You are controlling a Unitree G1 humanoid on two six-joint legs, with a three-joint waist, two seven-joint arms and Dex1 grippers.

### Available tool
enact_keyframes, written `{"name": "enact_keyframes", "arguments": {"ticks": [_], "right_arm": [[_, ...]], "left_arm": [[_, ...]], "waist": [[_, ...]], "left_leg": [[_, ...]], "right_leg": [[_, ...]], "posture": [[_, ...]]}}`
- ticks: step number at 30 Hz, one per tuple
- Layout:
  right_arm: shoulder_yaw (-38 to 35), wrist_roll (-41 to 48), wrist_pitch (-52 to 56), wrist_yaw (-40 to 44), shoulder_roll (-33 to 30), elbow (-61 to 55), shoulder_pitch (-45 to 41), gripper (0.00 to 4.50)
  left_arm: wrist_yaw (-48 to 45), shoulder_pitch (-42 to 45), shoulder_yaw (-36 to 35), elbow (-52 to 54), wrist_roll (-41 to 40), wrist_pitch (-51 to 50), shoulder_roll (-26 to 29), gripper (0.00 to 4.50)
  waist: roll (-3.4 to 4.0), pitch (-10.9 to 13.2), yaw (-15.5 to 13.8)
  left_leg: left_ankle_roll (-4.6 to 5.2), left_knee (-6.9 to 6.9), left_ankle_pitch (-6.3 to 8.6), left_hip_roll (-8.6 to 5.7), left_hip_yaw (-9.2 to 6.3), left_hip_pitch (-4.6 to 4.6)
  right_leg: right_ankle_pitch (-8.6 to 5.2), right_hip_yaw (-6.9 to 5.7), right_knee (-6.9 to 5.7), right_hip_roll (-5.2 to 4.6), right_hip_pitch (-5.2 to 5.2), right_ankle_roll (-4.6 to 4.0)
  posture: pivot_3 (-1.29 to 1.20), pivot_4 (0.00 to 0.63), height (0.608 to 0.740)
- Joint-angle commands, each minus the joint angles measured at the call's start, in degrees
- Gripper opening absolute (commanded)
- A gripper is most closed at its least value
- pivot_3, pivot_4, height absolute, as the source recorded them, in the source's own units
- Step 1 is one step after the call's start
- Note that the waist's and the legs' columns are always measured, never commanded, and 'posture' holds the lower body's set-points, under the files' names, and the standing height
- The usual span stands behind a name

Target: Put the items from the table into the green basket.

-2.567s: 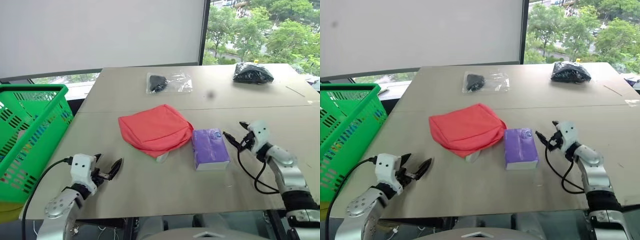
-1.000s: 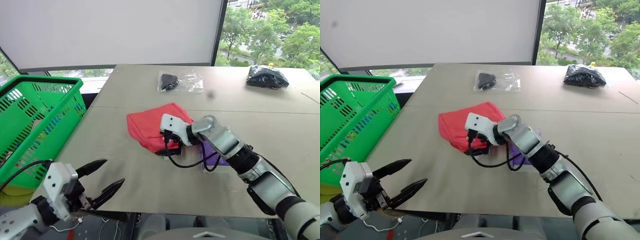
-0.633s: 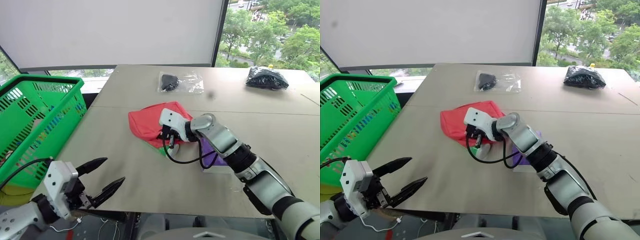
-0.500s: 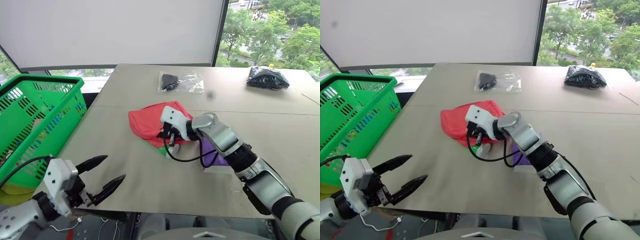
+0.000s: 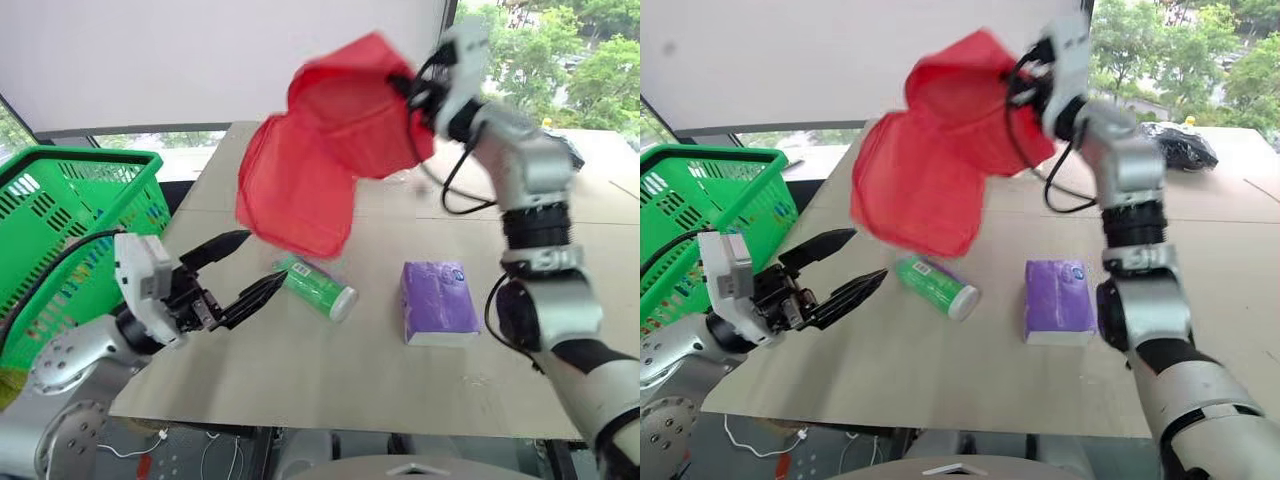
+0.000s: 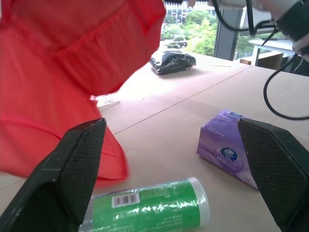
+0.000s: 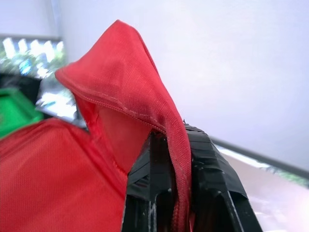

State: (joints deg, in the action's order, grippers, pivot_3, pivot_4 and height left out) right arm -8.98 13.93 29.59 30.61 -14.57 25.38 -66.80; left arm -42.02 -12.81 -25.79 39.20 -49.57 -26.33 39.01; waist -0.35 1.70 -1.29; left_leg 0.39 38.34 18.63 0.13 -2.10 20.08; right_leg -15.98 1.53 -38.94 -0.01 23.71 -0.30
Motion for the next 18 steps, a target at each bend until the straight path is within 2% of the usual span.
{"name": "enact_keyframes", "arguments": {"ticks": [1,9,18], "right_arm": [[-5.4,1.4,-2.2,-2.3,-6.9,-1.0,-4.2,0.06],[-5.9,-1.8,-7.2,-4.6,-18.5,3.0,-5.2,0.06],[-4.3,-6.2,-15.1,-3.6,-28.6,14.7,-12.0,0.06]], "left_arm": [[0.2,3.5,1.8,-0.5,-0.2,-0.1,0.9,4.5],[-0.1,5.8,4.9,-1.7,1.3,0.0,0.1,4.5],[-0.5,4.9,4.7,-1.8,1.9,0.3,0.2,4.5]], "waist": [[0.09,0.0,1.2],[0.1,0.0,2.4],[0.23,0.1,2.4]], "left_leg": [[0.0,-0.01,0.0,0.01,0.01,0.0],[0.07,-0.02,0.03,0.07,0.22,0.27],[0.28,0.02,0.14,0.08,0.51,0.03]], "right_leg": [[0.0,0.01,0.0,0.01,0.0,0.0],[0.0,0.18,0.05,0.05,0.29,0.0],[0.0,0.51,-0.19,0.1,0.26,0.02]], "posture": [[0.03,0.0,0.74],[0.0,0.0,0.74],[0.01,0.0,0.74]]}}
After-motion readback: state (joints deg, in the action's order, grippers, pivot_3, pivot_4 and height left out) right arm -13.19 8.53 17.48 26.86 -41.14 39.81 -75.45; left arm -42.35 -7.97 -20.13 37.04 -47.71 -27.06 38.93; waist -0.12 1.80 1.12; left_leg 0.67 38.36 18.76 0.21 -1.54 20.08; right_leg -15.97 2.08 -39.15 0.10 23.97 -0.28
